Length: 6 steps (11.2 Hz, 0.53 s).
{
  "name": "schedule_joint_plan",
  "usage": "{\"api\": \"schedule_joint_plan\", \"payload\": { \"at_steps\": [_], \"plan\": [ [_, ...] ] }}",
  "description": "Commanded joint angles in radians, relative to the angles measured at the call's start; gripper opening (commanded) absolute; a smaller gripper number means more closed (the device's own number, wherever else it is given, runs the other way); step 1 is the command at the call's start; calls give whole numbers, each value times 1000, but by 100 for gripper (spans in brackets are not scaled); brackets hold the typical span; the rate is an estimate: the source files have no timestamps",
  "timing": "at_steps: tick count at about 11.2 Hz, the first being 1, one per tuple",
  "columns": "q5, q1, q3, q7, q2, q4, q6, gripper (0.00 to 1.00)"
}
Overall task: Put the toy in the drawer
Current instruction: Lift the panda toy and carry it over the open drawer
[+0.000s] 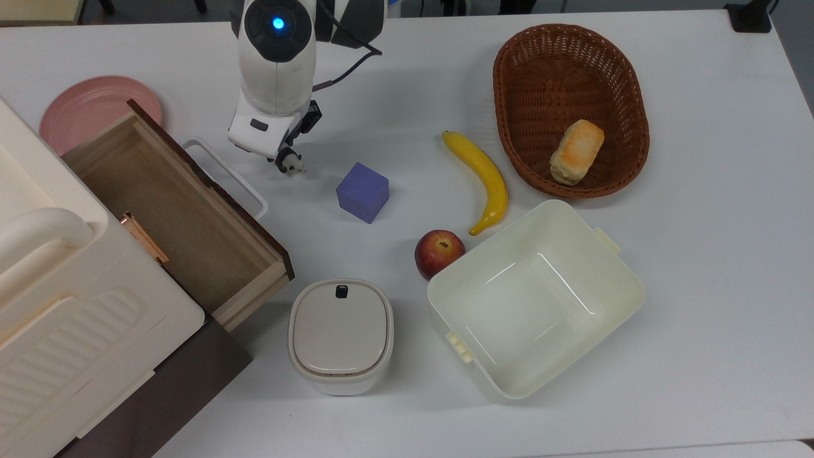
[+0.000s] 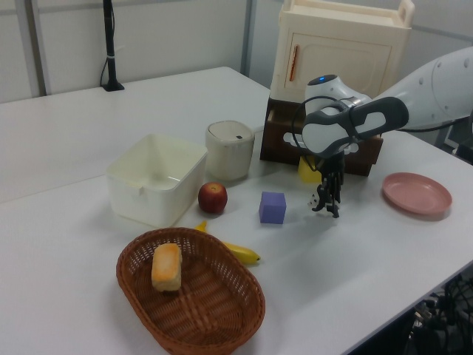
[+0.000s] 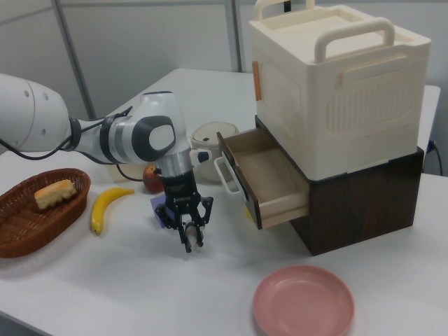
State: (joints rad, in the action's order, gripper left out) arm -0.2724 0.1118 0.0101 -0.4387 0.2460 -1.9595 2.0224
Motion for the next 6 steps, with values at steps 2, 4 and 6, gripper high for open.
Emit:
{"api": "schedule_joint_plan", "payload": {
  "at_steps": [2,4,6],
  "plan": [
    [36,-9,54,61,-88,19,13,4],
    [96,-11,73,80,-99,89,1,4],
    [151,-11,73,90,-115,148,-4,3]
  ]
}}
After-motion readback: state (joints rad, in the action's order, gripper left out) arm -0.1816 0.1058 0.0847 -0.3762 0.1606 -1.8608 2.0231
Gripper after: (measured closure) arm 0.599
